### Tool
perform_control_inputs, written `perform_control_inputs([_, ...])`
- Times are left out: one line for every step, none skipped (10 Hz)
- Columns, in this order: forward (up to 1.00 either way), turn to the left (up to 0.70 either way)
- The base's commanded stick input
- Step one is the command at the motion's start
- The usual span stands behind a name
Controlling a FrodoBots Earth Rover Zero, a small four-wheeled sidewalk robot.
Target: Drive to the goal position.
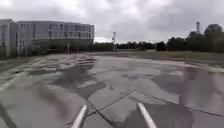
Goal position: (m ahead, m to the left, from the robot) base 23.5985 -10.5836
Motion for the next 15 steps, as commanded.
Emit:
perform_control_inputs([0.00,0.45])
perform_control_inputs([0.00,0.45])
perform_control_inputs([0.00,0.45])
perform_control_inputs([0.00,0.45])
perform_control_inputs([0.00,0.45])
perform_control_inputs([0.00,0.45])
perform_control_inputs([0.00,0.45])
perform_control_inputs([0.00,0.08])
perform_control_inputs([0.00,0.00])
perform_control_inputs([0.27,0.00])
perform_control_inputs([1.00,0.00])
perform_control_inputs([1.00,0.00])
perform_control_inputs([1.00,0.00])
perform_control_inputs([1.00,0.00])
perform_control_inputs([1.00,0.00])
